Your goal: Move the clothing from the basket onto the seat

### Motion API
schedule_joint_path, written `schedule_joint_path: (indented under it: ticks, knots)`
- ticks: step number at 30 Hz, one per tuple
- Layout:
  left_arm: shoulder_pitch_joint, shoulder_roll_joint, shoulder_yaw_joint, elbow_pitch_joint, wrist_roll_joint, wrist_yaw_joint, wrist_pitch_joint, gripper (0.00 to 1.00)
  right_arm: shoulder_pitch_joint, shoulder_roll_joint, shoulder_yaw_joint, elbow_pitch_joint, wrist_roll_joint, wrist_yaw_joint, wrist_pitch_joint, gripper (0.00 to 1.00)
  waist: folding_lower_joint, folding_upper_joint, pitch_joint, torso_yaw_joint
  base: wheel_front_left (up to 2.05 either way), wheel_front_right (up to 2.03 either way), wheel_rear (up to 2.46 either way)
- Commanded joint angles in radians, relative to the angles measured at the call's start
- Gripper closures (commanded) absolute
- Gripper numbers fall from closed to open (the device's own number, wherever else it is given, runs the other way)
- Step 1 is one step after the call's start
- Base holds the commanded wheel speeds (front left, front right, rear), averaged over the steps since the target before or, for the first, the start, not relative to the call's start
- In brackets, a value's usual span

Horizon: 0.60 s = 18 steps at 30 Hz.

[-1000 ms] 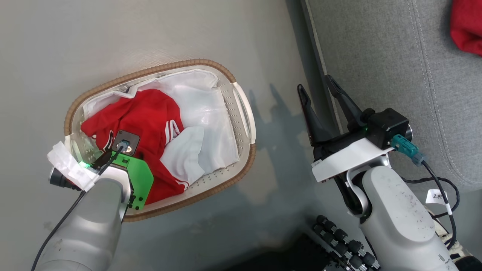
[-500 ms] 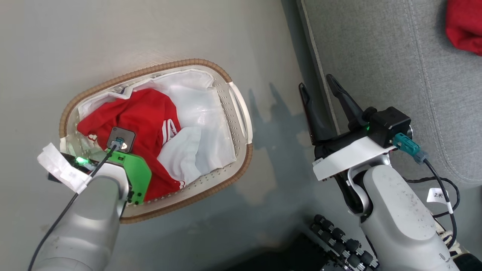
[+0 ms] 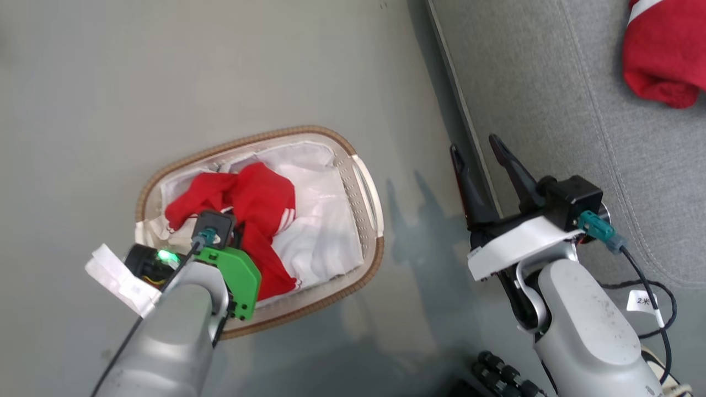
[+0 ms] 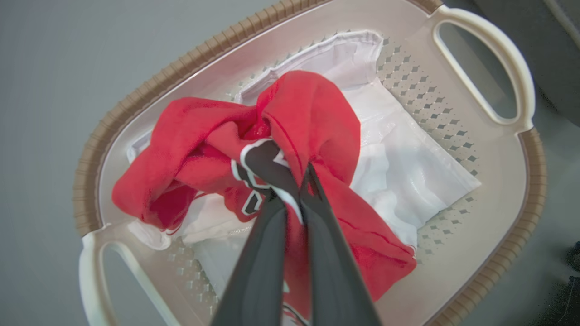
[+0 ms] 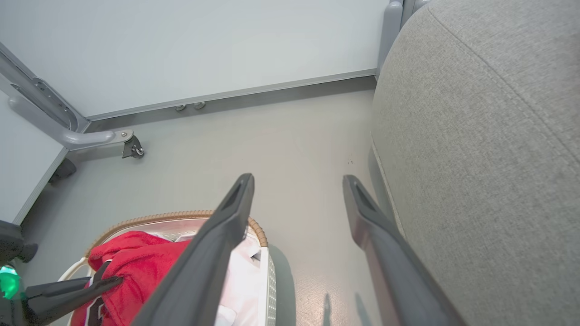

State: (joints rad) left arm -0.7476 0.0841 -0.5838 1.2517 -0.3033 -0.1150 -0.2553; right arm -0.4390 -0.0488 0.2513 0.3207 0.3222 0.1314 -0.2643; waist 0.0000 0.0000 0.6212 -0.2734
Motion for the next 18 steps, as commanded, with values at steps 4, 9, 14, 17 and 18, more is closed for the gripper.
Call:
schedule_joint_path:
  ticks: [4, 9, 14, 17, 18]
  knots:
    - [0.056, -0.018, -0.003, -0.049, -0.041, -0.014, -0.011, 1.0, 0.045, -0.004, -0.024, 0.023, -0.025, -0.001, 0.0, 0.0, 0.0, 0.0, -0.136, 0.081, 0.0, 0.0, 0.0]
    - [0.119, -0.024, 0.002, -0.166, -0.062, -0.016, -0.01, 1.0, 0.09, -0.004, -0.046, 0.042, -0.035, -0.001, 0.0, 0.0, 0.0, 0.0, -0.219, 0.127, 0.0, 0.0, 0.0]
    - [0.165, -0.026, 0.02, -0.278, -0.065, -0.016, -0.01, 1.0, 0.126, -0.005, -0.061, 0.033, -0.056, -0.001, 0.0, 0.0, 0.0, 0.0, -0.286, 0.161, 0.0, 0.0, 0.0]
    - [0.202, -0.027, 0.033, -0.344, -0.059, -0.016, -0.01, 1.0, 0.153, -0.004, -0.071, 0.037, -0.076, -0.001, 0.0, 0.0, 0.0, 0.0, -0.331, 0.181, 0.0, 0.0, 0.0]
    - [0.21, -0.027, 0.038, -0.363, -0.057, -0.016, -0.01, 1.0, 0.16, -0.004, -0.073, 0.039, -0.08, -0.001, 0.0, 0.0, 0.0, 0.0, -0.345, 0.187, 0.0, 0.0, 0.0]
